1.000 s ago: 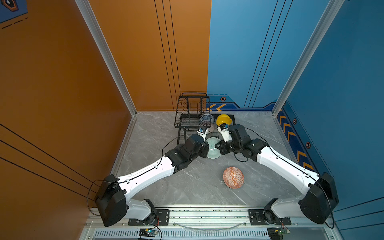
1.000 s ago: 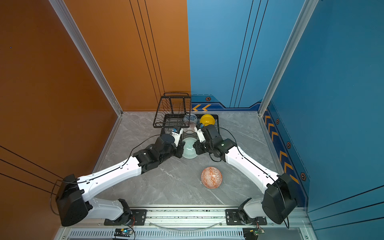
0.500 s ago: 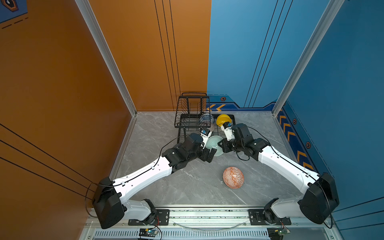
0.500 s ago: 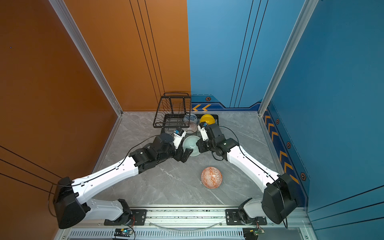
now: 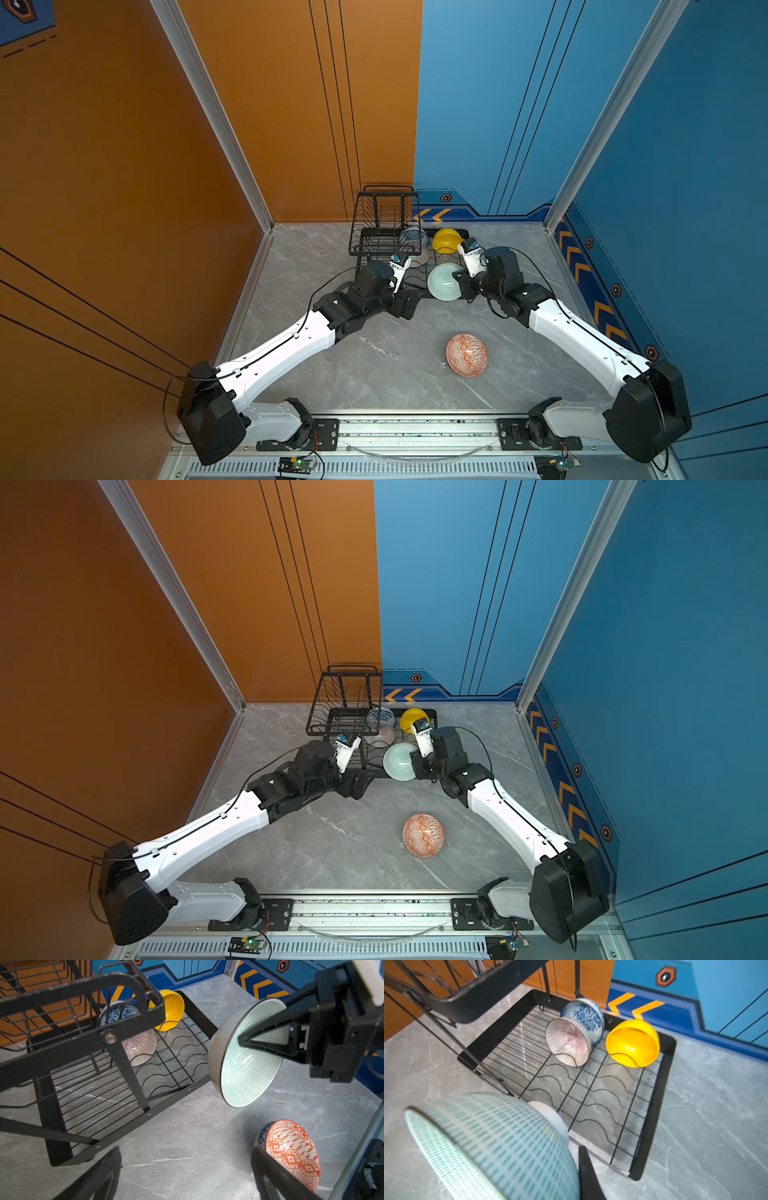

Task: Load the bowls into the dish rack
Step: 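Close the right gripper on the pale green bowl rim while the left gripper releases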

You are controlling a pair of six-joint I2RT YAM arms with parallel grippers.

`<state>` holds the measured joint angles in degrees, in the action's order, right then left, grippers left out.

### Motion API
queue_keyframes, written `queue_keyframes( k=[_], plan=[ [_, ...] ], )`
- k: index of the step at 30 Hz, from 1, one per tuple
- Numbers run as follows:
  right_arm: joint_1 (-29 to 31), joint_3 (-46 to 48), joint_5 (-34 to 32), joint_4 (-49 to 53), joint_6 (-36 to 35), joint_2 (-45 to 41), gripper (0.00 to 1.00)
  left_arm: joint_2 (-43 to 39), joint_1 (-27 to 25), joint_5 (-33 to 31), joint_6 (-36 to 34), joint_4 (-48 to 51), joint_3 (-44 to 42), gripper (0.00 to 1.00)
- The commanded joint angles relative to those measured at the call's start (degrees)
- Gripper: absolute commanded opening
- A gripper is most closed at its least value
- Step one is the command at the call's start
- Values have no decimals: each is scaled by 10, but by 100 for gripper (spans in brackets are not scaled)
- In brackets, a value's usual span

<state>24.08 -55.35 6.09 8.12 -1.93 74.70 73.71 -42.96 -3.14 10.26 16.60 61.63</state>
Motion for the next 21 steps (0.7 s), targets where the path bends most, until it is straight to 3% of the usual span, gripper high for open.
queue_keyframes(
  k=[1,10,13,21],
  plan=[
    [-13,37,-5,-152,-79,-27,0,-9,8,17,-8,11,6,98],
    [-38,63,-50,-276,-189,2,0,-4,15,36,-2,-4,2,98],
    [-44,55,-17,-284,-239,26,0,0,16,43,1,-8,1,98],
    [-52,29,-24,-348,-328,104,0,1,15,51,3,-9,3,98]
  ],
)
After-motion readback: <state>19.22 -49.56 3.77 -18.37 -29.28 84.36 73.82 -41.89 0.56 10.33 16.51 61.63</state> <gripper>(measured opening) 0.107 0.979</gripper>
